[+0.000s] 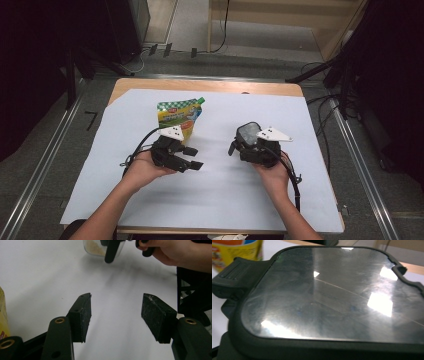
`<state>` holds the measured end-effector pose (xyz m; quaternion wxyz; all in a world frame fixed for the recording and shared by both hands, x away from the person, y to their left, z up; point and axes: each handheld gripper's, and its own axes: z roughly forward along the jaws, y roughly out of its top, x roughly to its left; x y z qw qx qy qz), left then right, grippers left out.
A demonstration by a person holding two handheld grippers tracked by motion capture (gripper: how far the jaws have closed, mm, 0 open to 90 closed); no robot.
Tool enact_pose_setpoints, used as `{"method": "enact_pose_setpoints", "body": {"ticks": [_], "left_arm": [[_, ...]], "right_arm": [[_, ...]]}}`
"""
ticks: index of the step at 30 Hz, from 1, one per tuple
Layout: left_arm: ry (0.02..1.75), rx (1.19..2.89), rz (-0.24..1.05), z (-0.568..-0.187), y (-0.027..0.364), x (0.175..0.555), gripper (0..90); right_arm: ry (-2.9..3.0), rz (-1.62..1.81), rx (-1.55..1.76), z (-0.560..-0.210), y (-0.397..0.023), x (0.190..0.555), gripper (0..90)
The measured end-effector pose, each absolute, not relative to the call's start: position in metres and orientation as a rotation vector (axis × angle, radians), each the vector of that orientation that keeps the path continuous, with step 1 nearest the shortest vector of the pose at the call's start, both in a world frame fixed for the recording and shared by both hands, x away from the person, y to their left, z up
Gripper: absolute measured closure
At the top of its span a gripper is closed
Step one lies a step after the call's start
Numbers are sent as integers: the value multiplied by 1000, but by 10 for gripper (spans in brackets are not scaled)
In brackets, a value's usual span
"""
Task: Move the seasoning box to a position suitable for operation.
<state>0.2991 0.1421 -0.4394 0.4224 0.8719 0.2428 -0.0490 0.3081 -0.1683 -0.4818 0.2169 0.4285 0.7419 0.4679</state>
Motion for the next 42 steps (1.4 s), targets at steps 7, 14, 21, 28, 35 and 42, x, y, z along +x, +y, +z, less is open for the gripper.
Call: {"method": "enact_pose_setpoints", "body": {"ticks": [7, 14, 21, 28, 35, 42], "left_arm": [[616, 2185, -122, -440, 142, 301, 422], [618, 2183, -120, -440, 141, 302, 422], [612, 2186, -112, -439, 139, 301, 424], [609, 2189, -108, -439, 139, 301, 425], [609, 2183, -110, -439, 139, 300, 425], [611, 2184, -117, -440, 138, 301, 434]], "right_arm": [[2143, 1334, 1120, -489, -146, 299, 156], [2221, 1325, 1075, -498, -128, 294, 157], [2278, 1307, 1001, -510, -110, 286, 157], [2286, 1308, 1002, -511, -113, 284, 147], [2314, 1296, 1029, -504, -119, 277, 132], [2371, 1250, 1087, -490, -135, 264, 158]]}}
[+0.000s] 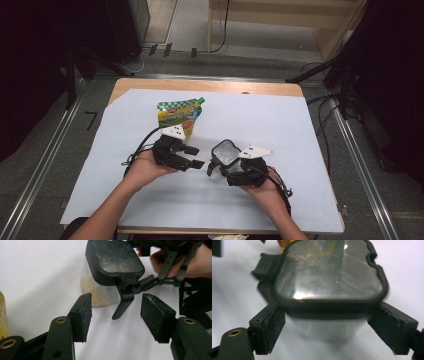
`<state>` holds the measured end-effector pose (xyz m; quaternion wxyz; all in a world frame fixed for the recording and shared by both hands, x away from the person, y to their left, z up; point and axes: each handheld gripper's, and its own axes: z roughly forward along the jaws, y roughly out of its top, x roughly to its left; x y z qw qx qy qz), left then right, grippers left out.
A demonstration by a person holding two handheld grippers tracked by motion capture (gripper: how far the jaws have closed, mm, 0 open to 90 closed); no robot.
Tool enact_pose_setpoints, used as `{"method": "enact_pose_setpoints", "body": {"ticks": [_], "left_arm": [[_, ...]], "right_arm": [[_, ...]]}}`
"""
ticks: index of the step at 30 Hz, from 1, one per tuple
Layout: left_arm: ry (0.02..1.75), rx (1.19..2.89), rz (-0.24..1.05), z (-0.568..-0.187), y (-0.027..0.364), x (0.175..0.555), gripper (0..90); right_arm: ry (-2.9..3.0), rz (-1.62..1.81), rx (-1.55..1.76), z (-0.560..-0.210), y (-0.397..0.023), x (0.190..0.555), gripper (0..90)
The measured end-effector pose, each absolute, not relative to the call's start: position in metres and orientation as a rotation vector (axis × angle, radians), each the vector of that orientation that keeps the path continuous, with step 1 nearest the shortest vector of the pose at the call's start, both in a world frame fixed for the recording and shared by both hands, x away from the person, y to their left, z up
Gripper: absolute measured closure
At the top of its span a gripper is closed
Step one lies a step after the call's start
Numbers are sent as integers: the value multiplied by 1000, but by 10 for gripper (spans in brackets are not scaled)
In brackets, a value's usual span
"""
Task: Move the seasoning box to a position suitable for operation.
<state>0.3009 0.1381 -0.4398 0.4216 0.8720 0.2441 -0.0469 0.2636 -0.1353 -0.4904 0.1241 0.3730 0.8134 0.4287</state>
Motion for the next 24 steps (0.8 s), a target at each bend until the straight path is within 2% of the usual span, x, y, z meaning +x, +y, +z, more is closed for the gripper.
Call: {"method": "enact_pose_setpoints", "body": {"ticks": [3, 10, 12, 13, 14, 15, 16, 17, 18, 19, 20, 24], "left_arm": [[612, 2186, -122, -440, 138, 301, 448], [602, 2175, -125, -443, 137, 305, 542], [604, 2178, -120, -445, 136, 308, 609], [604, 2178, -120, -445, 136, 308, 634], [616, 2188, -124, -445, 135, 308, 634], [624, 2195, -131, -445, 134, 309, 696], [642, 2212, -151, -446, 132, 309, 810], [642, 2212, -151, -446, 132, 309, 839], [635, 2223, -164, -447, 130, 309, 879], [635, 2223, -164, -447, 130, 309, 897], [629, 2232, -164, -448, 128, 308, 900], [617, 2228, -148, -448, 126, 307, 900]], "right_arm": [[2396, 1252, 1090, -486, -142, 259, 164], [2419, 1268, 1105, -474, -159, 245, 247], [2418, 1258, 1078, -470, -163, 242, 356], [2418, 1258, 1078, -470, -163, 242, 356], [2418, 1257, 1069, -468, -164, 242, 404], [2408, 1250, 1054, -467, -166, 241, 474], [2406, 1259, 1053, -464, -170, 240, 596], [2406, 1259, 1053, -464, -170, 240, 596], [2424, 1275, 1072, -463, -171, 241, 714], [2424, 1275, 1072, -463, -171, 241, 714], [2447, 1287, 1107, -463, -171, 244, 788], [2448, 1277, 1117, -465, -166, 247, 876]]}}
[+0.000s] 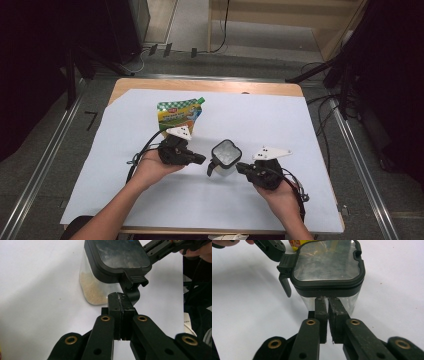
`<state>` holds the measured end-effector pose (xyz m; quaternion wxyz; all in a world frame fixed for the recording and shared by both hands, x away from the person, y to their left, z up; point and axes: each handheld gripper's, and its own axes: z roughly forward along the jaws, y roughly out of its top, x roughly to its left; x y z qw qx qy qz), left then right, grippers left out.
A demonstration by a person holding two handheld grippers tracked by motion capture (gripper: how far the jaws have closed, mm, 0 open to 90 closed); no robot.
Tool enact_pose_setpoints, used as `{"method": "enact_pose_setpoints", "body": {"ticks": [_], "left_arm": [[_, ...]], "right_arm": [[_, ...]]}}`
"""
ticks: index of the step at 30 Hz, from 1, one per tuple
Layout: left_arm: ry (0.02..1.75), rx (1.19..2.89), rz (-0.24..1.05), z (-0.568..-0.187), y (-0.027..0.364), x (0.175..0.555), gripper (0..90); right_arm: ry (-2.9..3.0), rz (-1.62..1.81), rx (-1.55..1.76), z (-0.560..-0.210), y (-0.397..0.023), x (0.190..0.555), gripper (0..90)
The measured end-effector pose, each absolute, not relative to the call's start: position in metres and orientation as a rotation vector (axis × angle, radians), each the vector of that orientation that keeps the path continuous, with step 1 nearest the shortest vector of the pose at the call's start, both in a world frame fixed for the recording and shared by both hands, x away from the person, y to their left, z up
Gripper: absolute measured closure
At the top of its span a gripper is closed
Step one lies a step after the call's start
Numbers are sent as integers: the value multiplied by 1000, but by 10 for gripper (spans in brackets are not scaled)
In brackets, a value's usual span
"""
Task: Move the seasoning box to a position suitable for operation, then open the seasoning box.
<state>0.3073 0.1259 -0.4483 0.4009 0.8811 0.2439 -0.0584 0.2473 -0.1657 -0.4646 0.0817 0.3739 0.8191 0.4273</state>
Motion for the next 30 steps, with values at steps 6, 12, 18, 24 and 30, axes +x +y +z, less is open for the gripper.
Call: {"method": "enact_pose_setpoints", "body": {"ticks": [6, 12, 18, 24, 30], "left_arm": [[632, 2237, -135, -455, 120, 308, 900], [630, 2242, -156, -463, 111, 307, 900], [621, 2235, -139, -463, 107, 305, 900], [611, 2233, -139, -463, 104, 302, 900], [597, 2235, -148, -463, 99, 298, 900]], "right_arm": [[2459, 1262, 1121, -466, -163, 247, 900], [2431, 1276, 1139, -466, -167, 251, 900], [2426, 1321, 1193, -467, -171, 256, 900], [2412, 1309, 1187, -467, -172, 257, 900], [2394, 1297, 1191, -469, -171, 260, 900]]}}
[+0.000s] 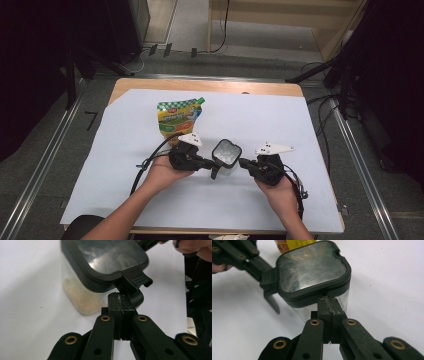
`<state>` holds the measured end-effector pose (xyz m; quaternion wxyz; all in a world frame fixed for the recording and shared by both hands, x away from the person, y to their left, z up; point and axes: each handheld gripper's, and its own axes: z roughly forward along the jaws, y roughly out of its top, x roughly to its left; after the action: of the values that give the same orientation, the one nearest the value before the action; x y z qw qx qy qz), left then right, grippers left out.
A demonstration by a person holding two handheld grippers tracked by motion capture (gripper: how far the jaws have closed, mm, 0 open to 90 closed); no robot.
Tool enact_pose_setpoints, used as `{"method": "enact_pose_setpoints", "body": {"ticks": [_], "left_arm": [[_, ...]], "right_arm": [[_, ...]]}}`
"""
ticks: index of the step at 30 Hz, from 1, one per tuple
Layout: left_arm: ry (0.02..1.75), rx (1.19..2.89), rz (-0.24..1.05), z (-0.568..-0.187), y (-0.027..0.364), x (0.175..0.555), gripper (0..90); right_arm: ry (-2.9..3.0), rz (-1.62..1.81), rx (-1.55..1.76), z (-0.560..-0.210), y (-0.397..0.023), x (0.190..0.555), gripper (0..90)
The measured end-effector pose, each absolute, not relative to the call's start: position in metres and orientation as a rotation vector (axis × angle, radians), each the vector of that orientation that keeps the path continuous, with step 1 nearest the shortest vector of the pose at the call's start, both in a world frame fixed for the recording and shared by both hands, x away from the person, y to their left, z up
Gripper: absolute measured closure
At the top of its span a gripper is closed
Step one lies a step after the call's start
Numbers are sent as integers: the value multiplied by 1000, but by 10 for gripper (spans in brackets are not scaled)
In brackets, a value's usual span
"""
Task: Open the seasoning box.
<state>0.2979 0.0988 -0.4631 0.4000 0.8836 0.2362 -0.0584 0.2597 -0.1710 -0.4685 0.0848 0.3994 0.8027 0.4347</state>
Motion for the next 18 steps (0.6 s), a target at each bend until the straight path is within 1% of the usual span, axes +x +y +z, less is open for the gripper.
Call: {"method": "enact_pose_setpoints", "body": {"ticks": [11, 18], "left_arm": [[564, 2224, -147, -463, 86, 292, 900], [540, 2210, -194, -466, 77, 292, 895]], "right_arm": [[2364, 1257, 1210, -473, -166, 268, 900], [2353, 1264, 1216, -475, -168, 271, 900]]}}
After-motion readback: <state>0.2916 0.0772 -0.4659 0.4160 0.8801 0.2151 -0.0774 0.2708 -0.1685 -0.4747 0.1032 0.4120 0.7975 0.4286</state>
